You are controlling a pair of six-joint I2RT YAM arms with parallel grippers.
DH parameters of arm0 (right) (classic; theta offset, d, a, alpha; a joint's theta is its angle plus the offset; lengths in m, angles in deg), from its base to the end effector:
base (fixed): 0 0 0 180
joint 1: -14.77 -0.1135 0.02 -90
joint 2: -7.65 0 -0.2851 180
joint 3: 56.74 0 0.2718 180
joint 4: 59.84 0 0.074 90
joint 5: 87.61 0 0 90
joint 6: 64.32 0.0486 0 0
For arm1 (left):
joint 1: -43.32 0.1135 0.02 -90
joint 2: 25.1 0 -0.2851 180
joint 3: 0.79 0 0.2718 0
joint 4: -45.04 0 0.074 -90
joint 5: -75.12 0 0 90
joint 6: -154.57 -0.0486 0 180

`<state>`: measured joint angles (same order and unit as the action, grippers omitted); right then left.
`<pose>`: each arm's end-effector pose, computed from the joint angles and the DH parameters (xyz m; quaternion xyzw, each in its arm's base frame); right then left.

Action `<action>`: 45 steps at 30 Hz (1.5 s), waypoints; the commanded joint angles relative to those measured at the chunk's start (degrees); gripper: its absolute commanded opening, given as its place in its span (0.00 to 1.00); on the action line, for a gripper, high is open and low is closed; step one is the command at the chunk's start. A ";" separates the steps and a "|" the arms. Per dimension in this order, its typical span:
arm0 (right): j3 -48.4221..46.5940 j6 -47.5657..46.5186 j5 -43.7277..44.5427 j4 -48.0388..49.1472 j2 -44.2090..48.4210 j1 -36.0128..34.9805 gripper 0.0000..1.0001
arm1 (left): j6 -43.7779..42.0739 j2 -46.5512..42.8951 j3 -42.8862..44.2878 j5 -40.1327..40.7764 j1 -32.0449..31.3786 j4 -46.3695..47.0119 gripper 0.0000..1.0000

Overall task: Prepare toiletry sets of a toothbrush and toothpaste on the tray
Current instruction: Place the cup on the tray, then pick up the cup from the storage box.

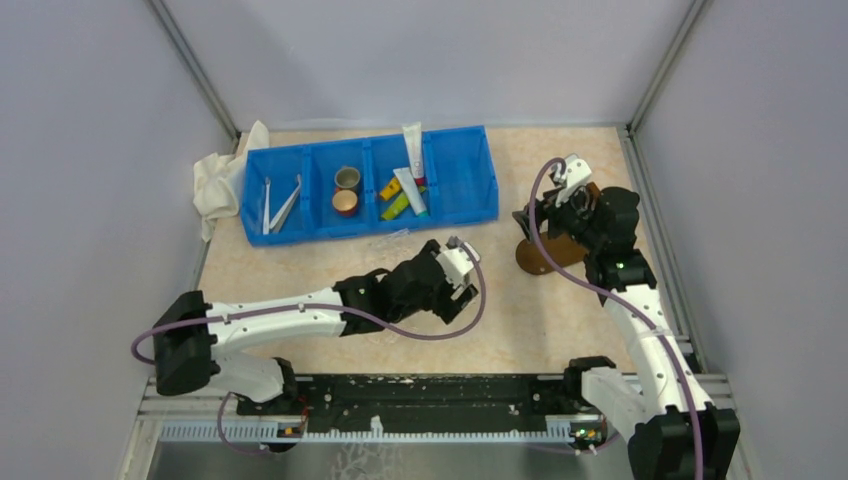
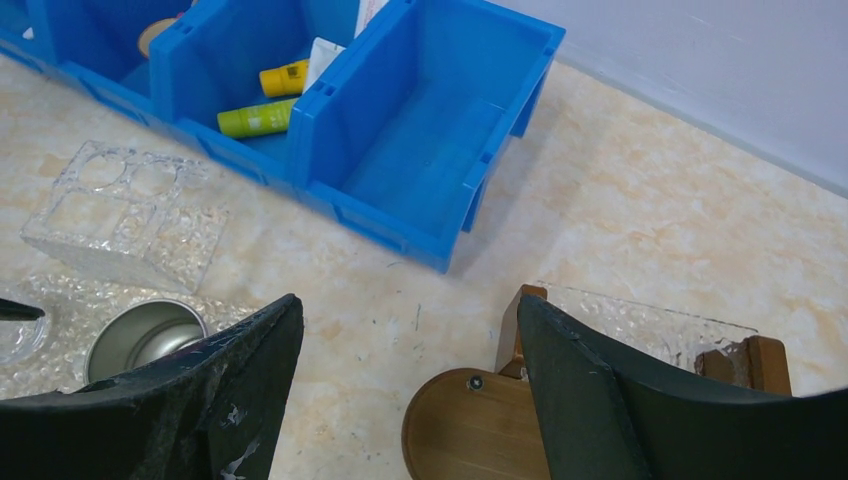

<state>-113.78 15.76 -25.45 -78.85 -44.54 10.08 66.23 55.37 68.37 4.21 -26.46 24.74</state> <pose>0.2268 0.0414 0.3331 -0.2440 0.7407 0.1624 0.6045 0.1329 -0.3149 0.2785 0.4151 0.7585 -0.1633 0.4751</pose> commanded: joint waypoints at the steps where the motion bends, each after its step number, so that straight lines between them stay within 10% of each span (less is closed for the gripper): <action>1: -0.29 -0.61 -2.73 3.43 1.80 0.41 0.79 | 0.00 -5.72 -6.99 3.12 1.54 11.51 0.89; 24: 0.02 -1.14 -5.97 3.48 1.91 0.34 0.78 | 9.10 -20.37 -19.75 -14.42 26.83 25.97 0.99; 45: -0.10 -1.25 -7.41 3.27 2.32 0.42 0.78 | 28.49 -11.39 -18.45 -30.44 51.40 34.64 0.99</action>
<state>-113.74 15.22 -31.83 -78.13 -43.77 10.06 90.64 41.33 47.34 -23.68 23.01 58.24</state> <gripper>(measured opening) 0.784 0.990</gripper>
